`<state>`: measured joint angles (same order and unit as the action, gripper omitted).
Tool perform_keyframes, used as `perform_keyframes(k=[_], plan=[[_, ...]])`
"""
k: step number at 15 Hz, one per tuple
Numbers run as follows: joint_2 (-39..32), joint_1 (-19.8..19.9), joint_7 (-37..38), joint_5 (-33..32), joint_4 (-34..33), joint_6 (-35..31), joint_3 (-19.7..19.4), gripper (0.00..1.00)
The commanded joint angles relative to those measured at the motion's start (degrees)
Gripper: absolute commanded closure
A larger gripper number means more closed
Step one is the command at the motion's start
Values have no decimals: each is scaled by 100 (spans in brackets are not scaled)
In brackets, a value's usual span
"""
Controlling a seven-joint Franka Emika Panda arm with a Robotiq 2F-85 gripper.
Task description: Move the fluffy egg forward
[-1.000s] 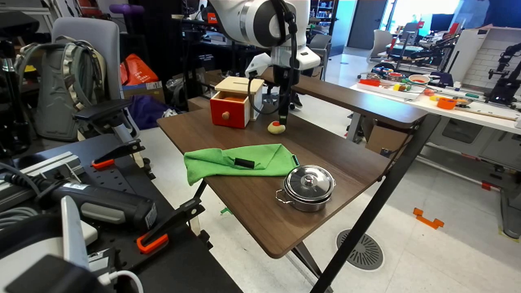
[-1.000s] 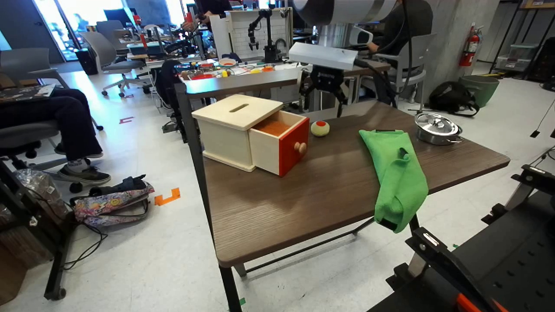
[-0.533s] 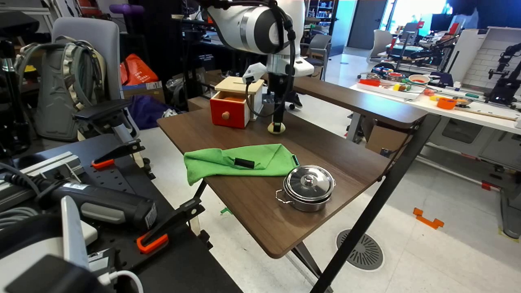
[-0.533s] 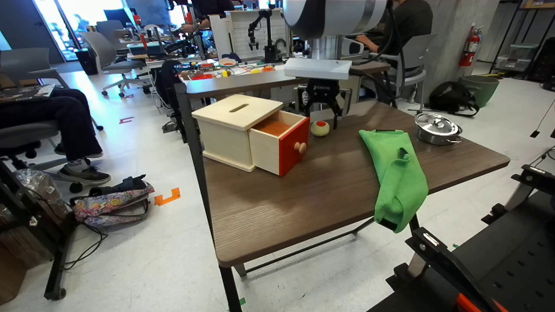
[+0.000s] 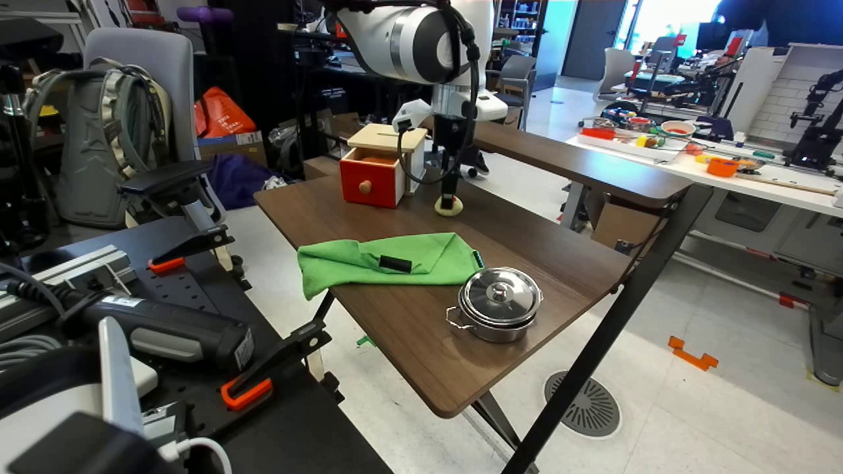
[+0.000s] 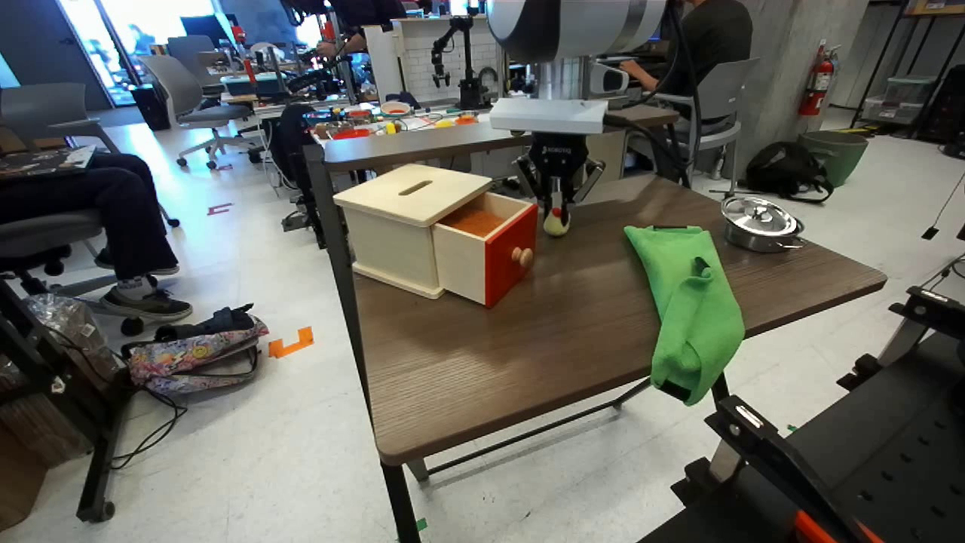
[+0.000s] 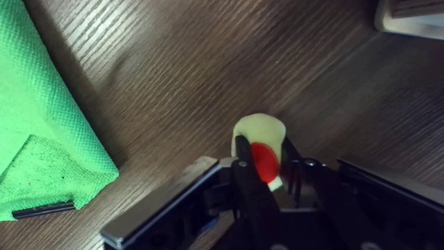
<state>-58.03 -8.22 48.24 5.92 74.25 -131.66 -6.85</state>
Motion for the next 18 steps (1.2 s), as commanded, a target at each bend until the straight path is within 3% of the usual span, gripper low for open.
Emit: perform_keyframes(k=[1, 9, 18], plan=[[321, -61, 193, -16, 315, -37, -9, 100], [1946, -506, 98, -254, 2505, -1265, -51, 97], [3805, -1246, 195, -1401, 5244, -2187, -35, 97]])
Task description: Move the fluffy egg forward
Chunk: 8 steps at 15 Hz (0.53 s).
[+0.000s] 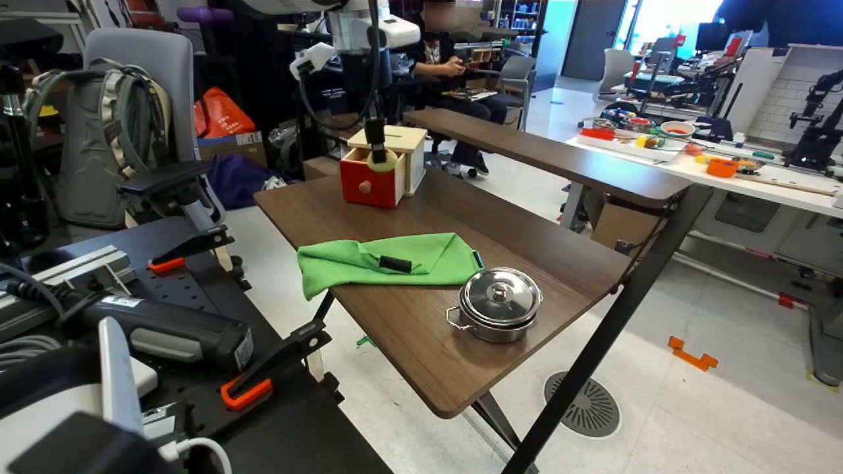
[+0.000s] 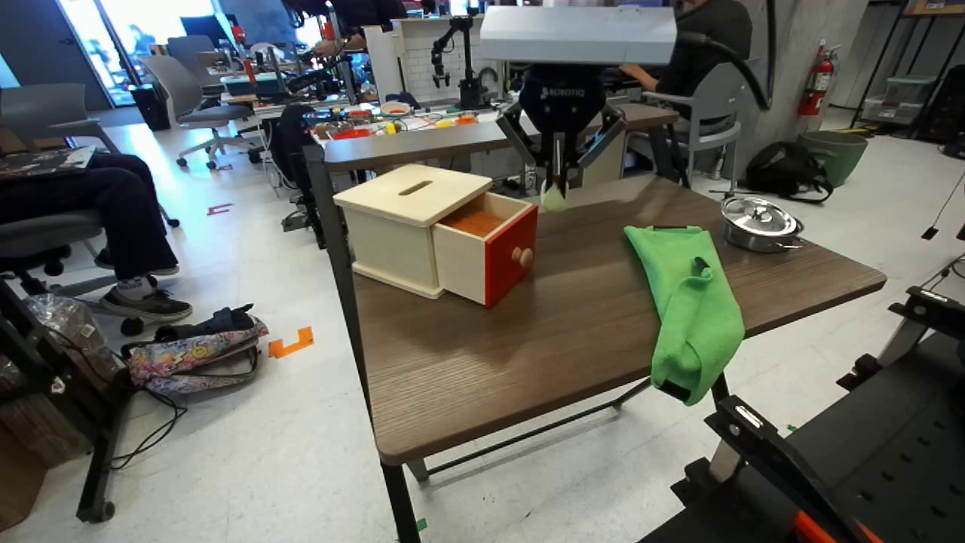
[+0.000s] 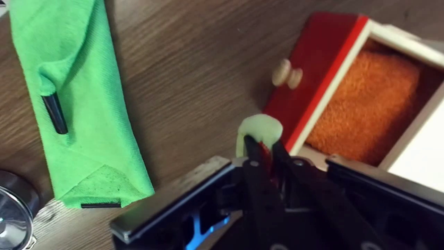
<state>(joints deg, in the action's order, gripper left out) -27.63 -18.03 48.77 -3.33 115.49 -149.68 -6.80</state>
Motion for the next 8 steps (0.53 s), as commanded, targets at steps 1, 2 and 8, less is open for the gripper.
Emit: perform_keyframes(k=[1, 2, 8], plan=[[972, -354, 197, -642, 1452, -468, -21, 97], [1164, -391, 203, -778, 1769, -538, 19, 97], [1425, -125, -336, -574, 2596, -958, 723, 97]])
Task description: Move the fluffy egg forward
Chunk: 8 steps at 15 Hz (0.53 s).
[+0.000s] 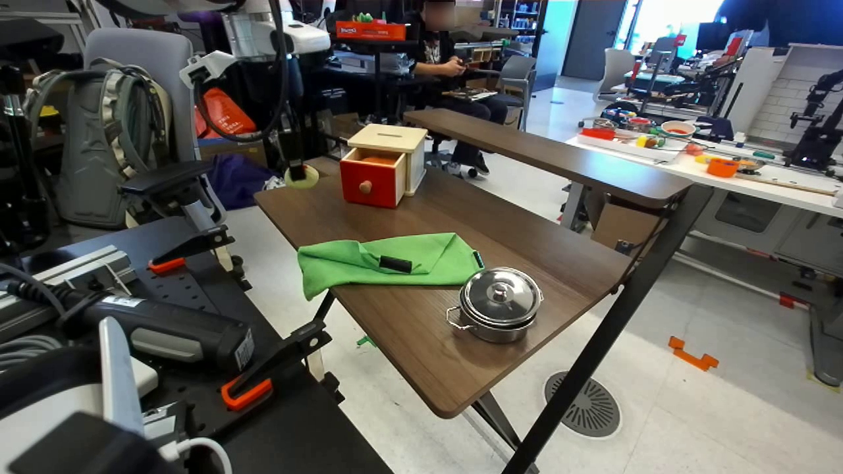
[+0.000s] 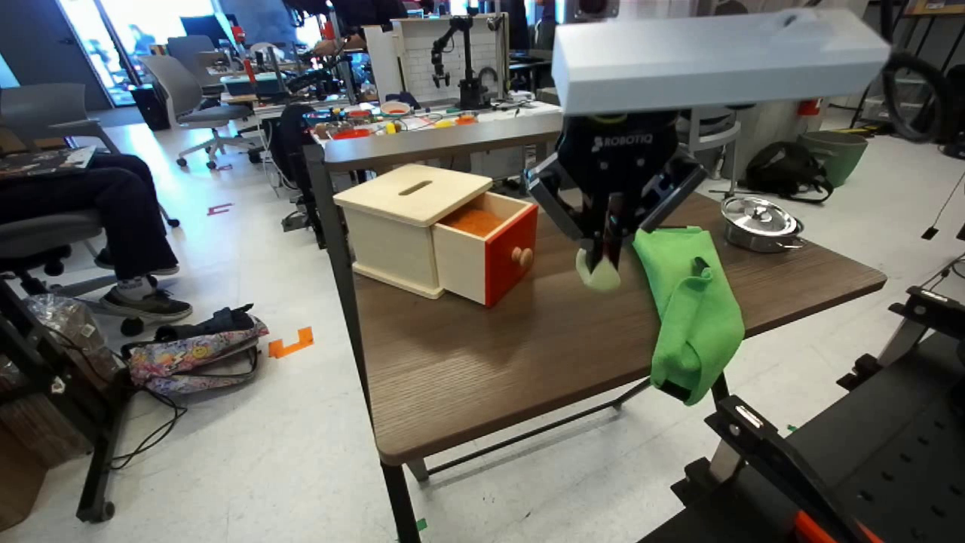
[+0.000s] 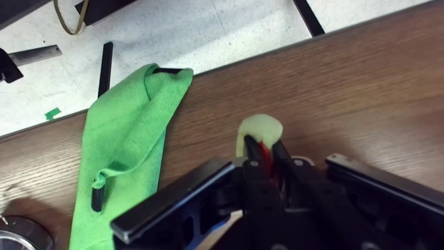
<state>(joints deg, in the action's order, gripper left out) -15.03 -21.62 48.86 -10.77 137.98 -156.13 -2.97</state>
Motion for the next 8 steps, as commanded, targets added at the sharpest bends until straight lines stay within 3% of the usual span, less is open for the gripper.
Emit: perform_keyframes(k=[1, 8], plan=[[113, 283, -455, 226, 372, -431, 434, 97], [-510, 570, -1412, 975, -123, -715, 765, 97]])
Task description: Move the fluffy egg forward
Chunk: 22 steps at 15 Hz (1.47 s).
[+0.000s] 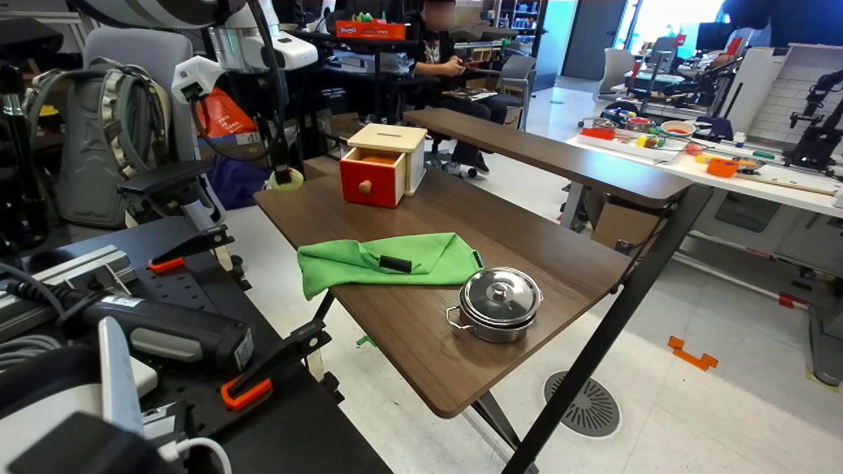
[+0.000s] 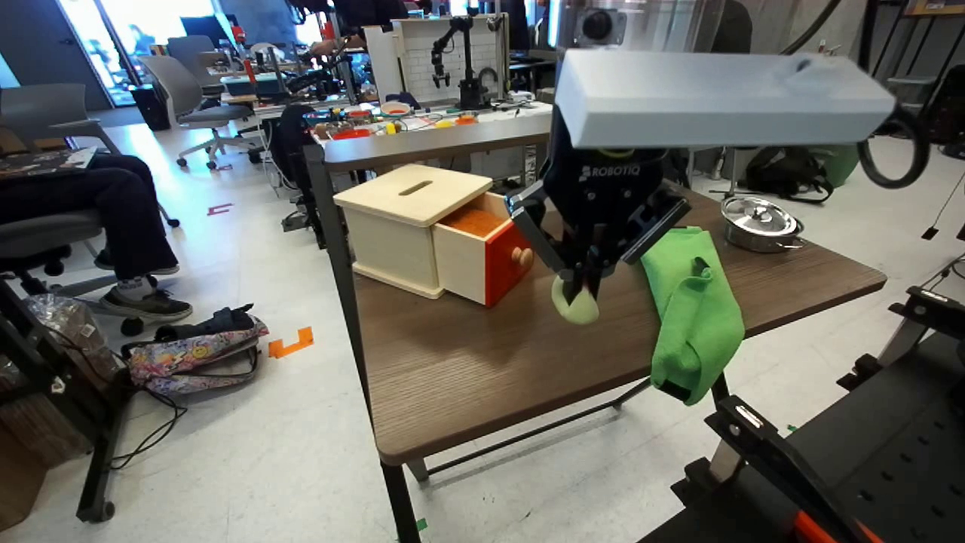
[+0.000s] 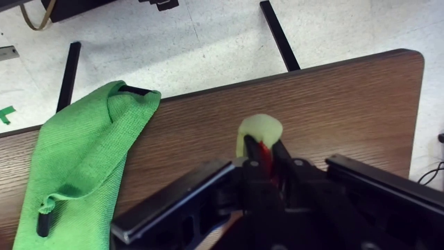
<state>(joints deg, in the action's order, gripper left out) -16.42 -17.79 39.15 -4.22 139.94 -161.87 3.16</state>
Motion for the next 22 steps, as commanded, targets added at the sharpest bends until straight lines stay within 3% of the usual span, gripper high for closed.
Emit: perform_keyframes(k=[1, 9, 10, 12, 19, 22], plan=[[-503, 184, -509, 388, -436, -92, 126, 97], [-1480, -183, -407, 293, -1277, 141, -342, 97], [-1535, -266, -373, 253, -1335, 210, -435, 65], [-1587, -360, -381, 235, -1408, 324, -545, 58], [-898, -255, -581, 395, -908, 240, -326, 6], [-282, 99, -1104, 723, -413, 311, 145, 0]])
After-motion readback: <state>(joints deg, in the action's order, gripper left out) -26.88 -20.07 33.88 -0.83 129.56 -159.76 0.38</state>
